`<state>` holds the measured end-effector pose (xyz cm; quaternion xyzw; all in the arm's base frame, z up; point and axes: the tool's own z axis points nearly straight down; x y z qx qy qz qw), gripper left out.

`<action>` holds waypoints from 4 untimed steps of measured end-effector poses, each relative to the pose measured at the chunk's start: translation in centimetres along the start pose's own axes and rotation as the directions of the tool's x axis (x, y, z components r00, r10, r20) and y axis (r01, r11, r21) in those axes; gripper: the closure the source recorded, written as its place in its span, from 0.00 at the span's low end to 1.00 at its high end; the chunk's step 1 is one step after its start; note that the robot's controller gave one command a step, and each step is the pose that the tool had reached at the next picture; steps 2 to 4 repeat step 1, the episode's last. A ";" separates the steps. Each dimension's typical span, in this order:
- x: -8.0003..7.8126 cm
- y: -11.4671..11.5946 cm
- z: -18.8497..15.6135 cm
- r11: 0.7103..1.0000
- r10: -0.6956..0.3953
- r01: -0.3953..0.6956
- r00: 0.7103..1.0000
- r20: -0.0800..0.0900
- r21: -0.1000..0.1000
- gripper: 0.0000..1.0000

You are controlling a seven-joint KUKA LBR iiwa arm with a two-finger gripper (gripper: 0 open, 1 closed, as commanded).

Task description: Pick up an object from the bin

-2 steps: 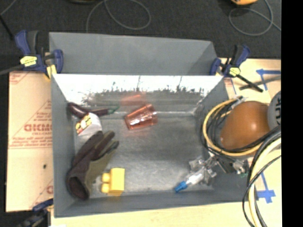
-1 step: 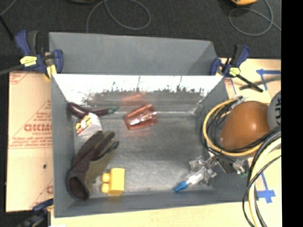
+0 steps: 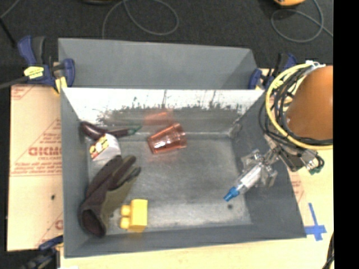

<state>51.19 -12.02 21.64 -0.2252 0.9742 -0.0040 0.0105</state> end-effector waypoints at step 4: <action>0.0 0.0 0.0 1.000 0.000 0.000 1.000 -0.001 -0.001 1.00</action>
Offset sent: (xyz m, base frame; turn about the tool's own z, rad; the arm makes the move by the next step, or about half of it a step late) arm 0.0536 0.0420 0.1014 -0.0363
